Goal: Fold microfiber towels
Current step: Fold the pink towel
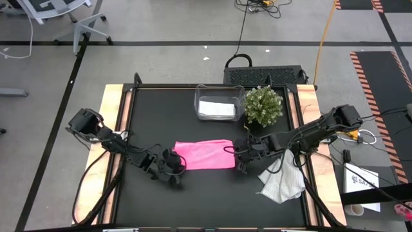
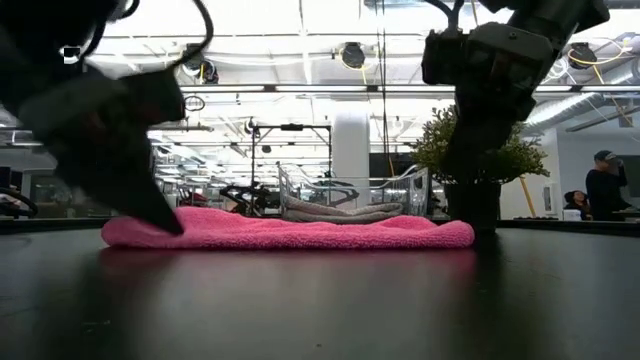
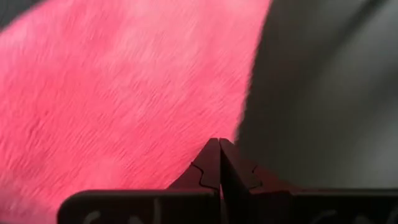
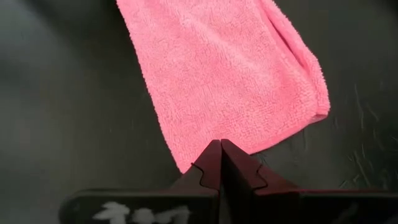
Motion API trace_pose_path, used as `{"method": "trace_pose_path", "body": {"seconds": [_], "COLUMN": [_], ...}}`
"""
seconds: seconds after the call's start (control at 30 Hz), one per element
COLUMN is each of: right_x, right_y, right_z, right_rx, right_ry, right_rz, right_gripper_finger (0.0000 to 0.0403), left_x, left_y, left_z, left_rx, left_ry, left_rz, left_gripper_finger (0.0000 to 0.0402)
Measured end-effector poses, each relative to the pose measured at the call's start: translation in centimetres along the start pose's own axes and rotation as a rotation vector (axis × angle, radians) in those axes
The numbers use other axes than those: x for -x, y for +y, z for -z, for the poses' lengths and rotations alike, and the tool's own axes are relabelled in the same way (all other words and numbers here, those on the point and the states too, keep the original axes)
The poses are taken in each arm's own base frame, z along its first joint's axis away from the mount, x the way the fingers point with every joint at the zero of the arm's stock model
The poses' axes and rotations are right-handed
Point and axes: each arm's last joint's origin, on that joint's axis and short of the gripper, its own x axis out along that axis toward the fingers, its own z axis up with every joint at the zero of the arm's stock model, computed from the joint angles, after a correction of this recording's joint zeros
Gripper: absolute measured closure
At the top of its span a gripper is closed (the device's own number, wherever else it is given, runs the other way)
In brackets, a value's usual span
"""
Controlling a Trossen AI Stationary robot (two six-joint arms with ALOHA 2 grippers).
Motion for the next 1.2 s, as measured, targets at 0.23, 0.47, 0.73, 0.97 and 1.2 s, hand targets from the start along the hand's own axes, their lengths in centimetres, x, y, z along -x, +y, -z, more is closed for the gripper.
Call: {"method": "trace_pose_path", "body": {"seconds": [0.23, 0.47, 0.73, 0.97, 1.2], "right_x": [0.0, 0.2, -0.1, -1.2, -2.1], "right_y": [0.1, 1.1, 1.4, 0.6, -0.5], "right_z": [0.0, 0.2, 1.0, 2.7, 4.5], "right_rx": [0.002, 0.004, -0.115, -0.236, -0.434], "right_ry": [0.001, -0.026, -0.027, 0.024, 0.065], "right_rz": [-0.003, -0.048, -0.074, -0.141, -0.185], "right_gripper_finger": [0.0403, 0.0403, 0.0403, 0.0384, 0.0322], "left_x": [1.6, 2.0, 1.6, 1.3, 1.1], "left_y": [-0.7, -0.4, 1.0, 1.7, 2.2], "left_z": [-1.7, -1.9, -2.0, -2.6, -2.9], "left_rx": [0.046, 0.029, 0.016, 0.041, 0.059], "left_ry": [-0.086, -0.087, -0.081, -0.079, -0.082], "left_rz": [0.076, 0.053, -0.081, -0.099, -0.118], "left_gripper_finger": [0.0400, 0.0400, 0.0397, 0.0397, 0.0396]}}
